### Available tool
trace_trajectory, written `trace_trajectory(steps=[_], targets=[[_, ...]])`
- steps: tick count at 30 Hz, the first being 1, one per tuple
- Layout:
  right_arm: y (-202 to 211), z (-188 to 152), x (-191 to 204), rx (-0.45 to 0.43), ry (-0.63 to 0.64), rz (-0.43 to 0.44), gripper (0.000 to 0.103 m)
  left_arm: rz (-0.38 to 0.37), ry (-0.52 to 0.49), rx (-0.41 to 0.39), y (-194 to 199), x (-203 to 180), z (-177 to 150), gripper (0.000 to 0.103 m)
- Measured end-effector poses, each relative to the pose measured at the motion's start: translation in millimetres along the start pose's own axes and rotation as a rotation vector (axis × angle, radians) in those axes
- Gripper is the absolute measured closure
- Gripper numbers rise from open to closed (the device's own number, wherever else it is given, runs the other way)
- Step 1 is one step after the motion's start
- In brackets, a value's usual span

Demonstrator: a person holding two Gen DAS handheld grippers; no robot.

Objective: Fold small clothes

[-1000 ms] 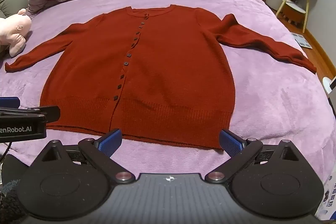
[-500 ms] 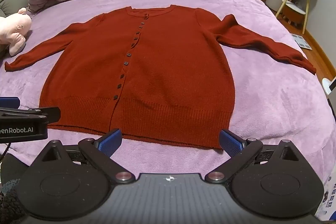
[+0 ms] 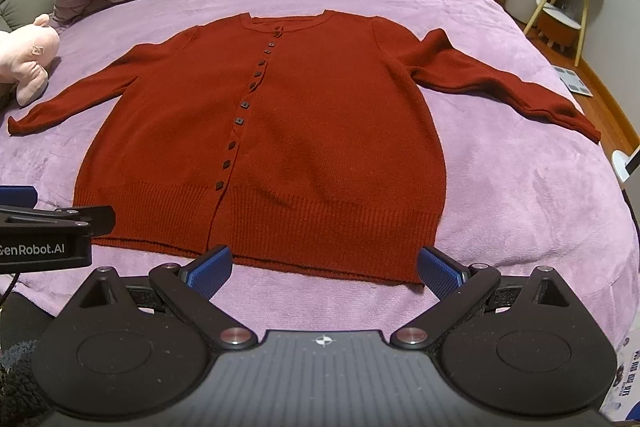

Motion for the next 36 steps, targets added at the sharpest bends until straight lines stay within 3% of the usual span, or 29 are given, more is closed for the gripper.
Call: trace_trajectory(steps=[36], targets=[[0.7, -0.3, 0.0, -0.002, 0.004, -0.006, 0.004, -0.004, -0.003, 0.009, -0.9, -0.5, -1.8, 0.008]])
Point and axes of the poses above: each gripper's, at about its wrist camera, not at the fingertips, and y roughly against the way its jaws point, x to its left, z to its top, the point moved 10 cm from there along -y, roughly the way its jaws point, and after that the axes turned 9 degrees about z, right-handed, at the moved point
